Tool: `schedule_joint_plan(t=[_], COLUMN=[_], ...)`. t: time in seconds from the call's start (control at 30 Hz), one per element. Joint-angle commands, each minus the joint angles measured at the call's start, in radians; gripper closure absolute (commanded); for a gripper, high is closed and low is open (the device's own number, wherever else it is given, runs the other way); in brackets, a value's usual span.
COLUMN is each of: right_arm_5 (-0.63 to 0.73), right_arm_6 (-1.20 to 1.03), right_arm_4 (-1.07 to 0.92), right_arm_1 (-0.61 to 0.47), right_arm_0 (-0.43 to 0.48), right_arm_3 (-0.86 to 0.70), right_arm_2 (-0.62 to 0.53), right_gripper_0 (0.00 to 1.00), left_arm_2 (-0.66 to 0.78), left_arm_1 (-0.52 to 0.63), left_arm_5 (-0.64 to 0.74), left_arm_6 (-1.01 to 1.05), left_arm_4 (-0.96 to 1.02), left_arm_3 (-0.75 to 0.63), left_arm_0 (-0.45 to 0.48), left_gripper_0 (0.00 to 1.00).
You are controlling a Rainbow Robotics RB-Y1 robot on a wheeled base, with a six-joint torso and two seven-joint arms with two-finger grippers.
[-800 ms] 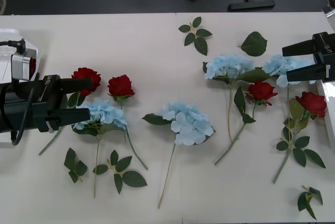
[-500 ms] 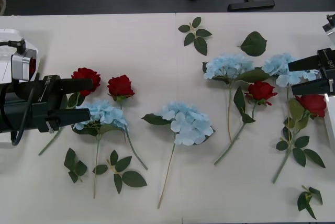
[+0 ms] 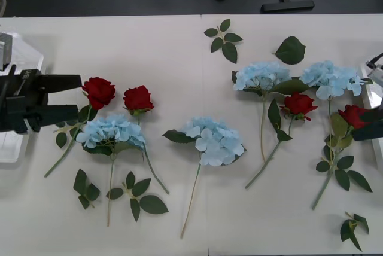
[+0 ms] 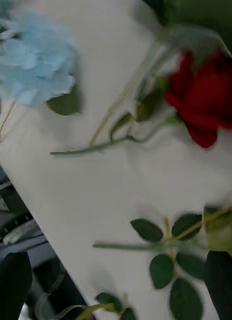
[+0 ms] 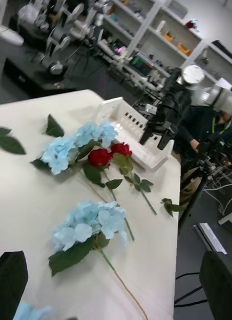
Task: Place the red flowers into the right box and the blue flowers into the left box. If a person shows an open palm, hand one flower to the person first, then continue sorting.
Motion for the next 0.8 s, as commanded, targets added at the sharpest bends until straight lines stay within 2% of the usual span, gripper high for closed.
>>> schedule_joint_plan(t=[0.03, 0.17, 0.47, 0.8], right_arm_5=[-0.079, -0.13, -0.228, -0.272], right_arm_6=[-0.2, -0.446, -0.677, -0.749], right_arm_4=[0.11, 0.173, 0.334, 0.471], right_arm_1=[-0.043, 0.003, 0.1, 0.17], right_arm_0=[0.102, 0.16, 0.162, 0.137], right_arm_3=[-0.087, -0.126, -0.126, -0.126], right_arm_2=[-0.024, -0.025, -0.03, -0.028], right_gripper_0=[0.0, 0.0, 0.0, 0.0], left_arm_2=[0.051, 0.042, -0.034, -0.1], left_arm_1=[0.087, 0.102, 0.102, 0.102], left_arm_5=[0.006, 0.004, -0.016, -0.073], left_arm_6=[0.176, 0.242, 0.229, 0.2], left_arm_4=[-0.063, -0.132, -0.321, -0.493], left_arm_3=[0.043, 0.137, 0.33, 0.397], left_arm_0=[-0.088, -0.152, -0.273, -0.278], left_gripper_0=[0.0, 0.0, 0.0, 0.0])
